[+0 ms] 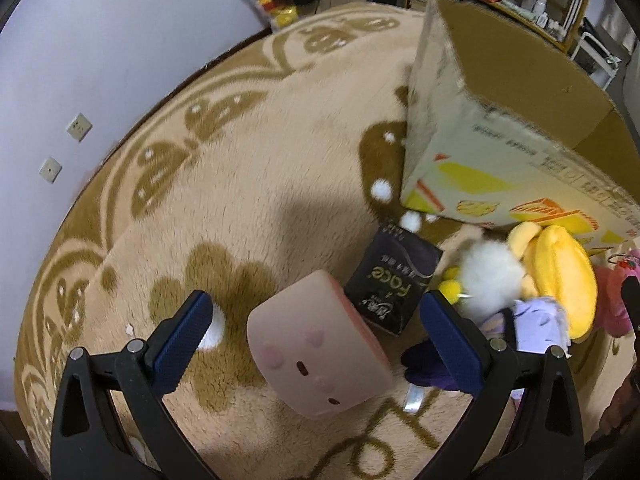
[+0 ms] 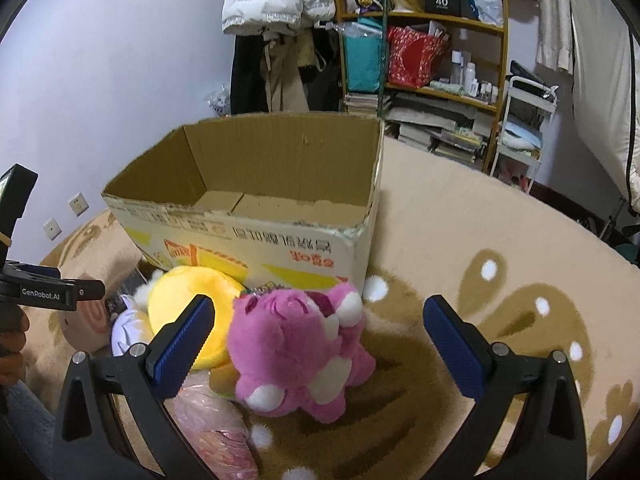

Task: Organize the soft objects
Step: 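Grasp the pink marshmallow plush with the left tool while the right tool grasps the pink bear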

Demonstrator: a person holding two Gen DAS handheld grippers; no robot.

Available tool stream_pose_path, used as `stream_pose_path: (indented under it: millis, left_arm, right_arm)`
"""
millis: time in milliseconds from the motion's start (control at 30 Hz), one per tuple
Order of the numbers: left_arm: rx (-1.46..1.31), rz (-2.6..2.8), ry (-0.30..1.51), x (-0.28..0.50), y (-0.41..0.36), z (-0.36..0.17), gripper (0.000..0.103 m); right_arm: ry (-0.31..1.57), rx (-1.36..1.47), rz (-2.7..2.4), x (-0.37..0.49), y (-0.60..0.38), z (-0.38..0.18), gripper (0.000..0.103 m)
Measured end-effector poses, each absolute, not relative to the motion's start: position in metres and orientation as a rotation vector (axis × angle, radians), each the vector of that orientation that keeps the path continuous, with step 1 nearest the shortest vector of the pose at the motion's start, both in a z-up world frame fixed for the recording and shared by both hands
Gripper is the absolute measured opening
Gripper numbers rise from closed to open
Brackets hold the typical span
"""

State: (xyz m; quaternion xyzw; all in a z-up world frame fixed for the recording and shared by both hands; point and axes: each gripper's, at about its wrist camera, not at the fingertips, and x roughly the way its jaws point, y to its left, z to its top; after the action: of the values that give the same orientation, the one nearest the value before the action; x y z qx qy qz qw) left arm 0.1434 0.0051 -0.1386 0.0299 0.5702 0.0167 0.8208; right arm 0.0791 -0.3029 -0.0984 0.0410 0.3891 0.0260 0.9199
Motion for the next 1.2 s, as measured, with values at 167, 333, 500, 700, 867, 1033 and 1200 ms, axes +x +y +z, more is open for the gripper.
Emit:
stream_pose_path:
  millis: [167, 333, 500, 700, 867, 1033, 1200]
  left_arm:
    - [-0.001, 0.01, 1.282, 0.144, 0.008, -0.148, 0.101]
    - [-0.042, 0.008, 1.354, 0.142, 0.01, -0.163, 0.077]
    - [-0.053, 0.016, 1.349, 0.143, 0.012, -0.164, 0.059]
    - [-0.066, 0.026, 1.334, 0.14, 0.017, -0.163, 0.045]
    - [-0.044, 0.03, 1.282, 0.123, 0.021, -0.149, 0.043]
    - [0.017, 0.024, 1.126, 0.102, 0.014, -0.116, 0.043]
    - [0.049, 0.013, 0.958, 0.09, 0.01, -0.078, 0.043]
  right_arm:
    - [0.807, 0.106, 0.05, 0.082, -0.306, -0.102, 0.103]
    - [0.827, 0.163, 0.077, 0.082, -0.311, -0.105, 0.085]
    - [0.805, 0.127, 0.105, 0.076, -0.302, -0.099, 0.063]
    - [0.808, 0.104, 0.092, 0.07, -0.296, -0.096, 0.062]
    - [0.767, 0.119, 0.079, 0.061, -0.299, -0.082, 0.062]
    - [0.714, 0.127, 0.071, 0.047, -0.3, -0.064, 0.062]
    - [0.625, 0.122, 0.069, 0.031, -0.297, -0.039, 0.062]
